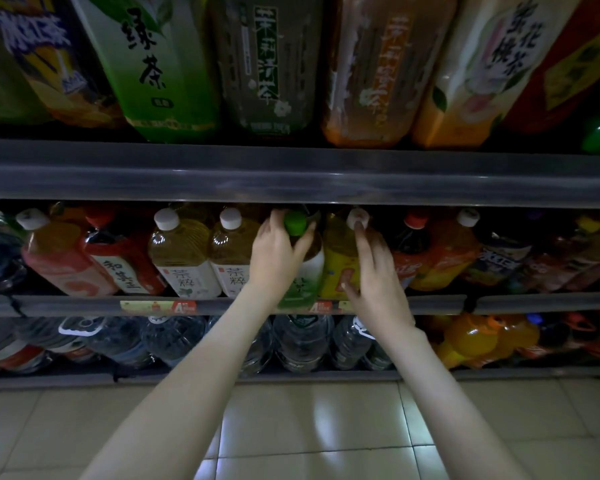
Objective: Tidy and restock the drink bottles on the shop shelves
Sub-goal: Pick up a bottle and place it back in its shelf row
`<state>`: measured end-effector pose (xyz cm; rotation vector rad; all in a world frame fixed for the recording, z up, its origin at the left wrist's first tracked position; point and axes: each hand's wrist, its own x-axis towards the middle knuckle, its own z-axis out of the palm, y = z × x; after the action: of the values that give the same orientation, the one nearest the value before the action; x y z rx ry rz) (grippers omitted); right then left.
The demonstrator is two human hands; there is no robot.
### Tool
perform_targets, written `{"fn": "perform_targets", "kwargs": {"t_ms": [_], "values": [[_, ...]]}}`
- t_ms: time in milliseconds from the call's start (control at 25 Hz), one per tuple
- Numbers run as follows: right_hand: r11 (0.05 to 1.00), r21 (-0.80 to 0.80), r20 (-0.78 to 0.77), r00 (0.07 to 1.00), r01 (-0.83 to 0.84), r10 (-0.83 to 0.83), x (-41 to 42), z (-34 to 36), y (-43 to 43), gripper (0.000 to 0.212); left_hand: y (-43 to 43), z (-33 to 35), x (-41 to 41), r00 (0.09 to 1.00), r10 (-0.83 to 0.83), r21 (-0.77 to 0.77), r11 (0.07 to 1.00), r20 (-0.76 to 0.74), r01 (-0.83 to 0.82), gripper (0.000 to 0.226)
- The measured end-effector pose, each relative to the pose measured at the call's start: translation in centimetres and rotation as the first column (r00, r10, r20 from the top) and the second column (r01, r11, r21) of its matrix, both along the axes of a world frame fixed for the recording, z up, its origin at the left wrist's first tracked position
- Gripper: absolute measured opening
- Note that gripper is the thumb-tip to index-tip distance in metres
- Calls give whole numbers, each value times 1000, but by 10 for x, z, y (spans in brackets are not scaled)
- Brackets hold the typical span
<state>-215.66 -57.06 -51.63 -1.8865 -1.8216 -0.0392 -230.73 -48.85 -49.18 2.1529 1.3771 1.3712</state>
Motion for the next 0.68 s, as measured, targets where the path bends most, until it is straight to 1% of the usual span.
{"fn": "perform_targets", "kwargs": {"t_ms": [120, 160, 240, 280, 320, 440, 480, 560, 600, 640, 680], "values": [[997, 65, 72, 997, 32, -37, -23, -10, -9, 104, 6, 2, 5, 997, 45, 28, 999, -68, -43, 58], [996, 89, 62, 997, 28, -34, -35, -16, -11, 102, 6, 2, 4, 996, 39, 37, 999, -82, -36, 57], [993, 115, -49, 999, 3, 2, -60, -35, -14, 102, 6, 0, 2, 997, -3, 16, 1000, -77, 4, 50], [991, 136, -92, 996, -6, 19, -68, -47, -12, 108, 6, 0, -1, 999, -30, 12, 999, -45, 31, 47], [986, 165, -102, 994, -17, 34, -74, -60, -7, 115, 5, -2, -4, 999, -42, 50, 998, -17, 43, 45], [954, 298, -15, 1000, -17, 22, -75, -92, 12, 128, -2, -13, -12, 998, -63, 213, 975, 0, 62, 46], [940, 341, 21, 1000, -5, -3, -71, -98, 19, 131, -2, -15, -12, 997, -75, 233, 970, 10, 71, 49], [916, 401, 89, 995, 10, -49, -64, -105, 31, 135, -2, -18, -8, 999, -51, 212, 976, 20, 46, 54], [905, 425, 113, 991, 15, -69, -62, -107, 33, 135, -3, -21, -8, 1000, -14, 206, 978, -4, 14, 59], [894, 448, 139, 987, 14, -85, -61, -108, 35, 132, -6, -27, -11, 996, 41, 224, 974, -80, -22, 64], [887, 462, 167, 981, 8, -96, -60, -108, 36, 129, -10, -35, -19, 973, 102, 266, 963, -208, -45, 69]]}}
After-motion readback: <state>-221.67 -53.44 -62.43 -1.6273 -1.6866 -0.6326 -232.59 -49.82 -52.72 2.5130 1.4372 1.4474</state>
